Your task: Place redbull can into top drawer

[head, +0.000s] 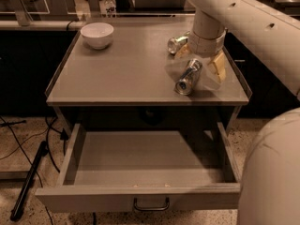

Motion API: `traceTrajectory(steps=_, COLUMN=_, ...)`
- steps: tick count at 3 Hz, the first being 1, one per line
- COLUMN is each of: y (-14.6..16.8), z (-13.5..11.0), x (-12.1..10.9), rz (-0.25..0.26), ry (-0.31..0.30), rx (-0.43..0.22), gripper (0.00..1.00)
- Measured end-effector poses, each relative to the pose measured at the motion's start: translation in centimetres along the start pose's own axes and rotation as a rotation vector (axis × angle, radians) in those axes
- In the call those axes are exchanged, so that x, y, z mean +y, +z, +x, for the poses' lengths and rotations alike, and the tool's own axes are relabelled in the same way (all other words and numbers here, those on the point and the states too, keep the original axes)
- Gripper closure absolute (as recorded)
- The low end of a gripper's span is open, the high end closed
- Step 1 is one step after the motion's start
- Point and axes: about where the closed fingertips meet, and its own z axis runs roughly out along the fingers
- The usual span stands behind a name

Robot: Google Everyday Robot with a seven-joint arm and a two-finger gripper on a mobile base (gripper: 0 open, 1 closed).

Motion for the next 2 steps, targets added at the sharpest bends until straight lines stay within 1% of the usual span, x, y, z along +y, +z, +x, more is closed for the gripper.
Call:
traceTrajectory(steps=1, y=-0.1, z=0.0, x=1.4, rz=-0.033, ry=-0.011, rx=0.004, gripper=0.14)
traceTrajectory(steps=2, y=-0.4, z=-2.6, x=1.8, rz=-0.037, ry=-0.068, rx=-0.047, gripper=0.13)
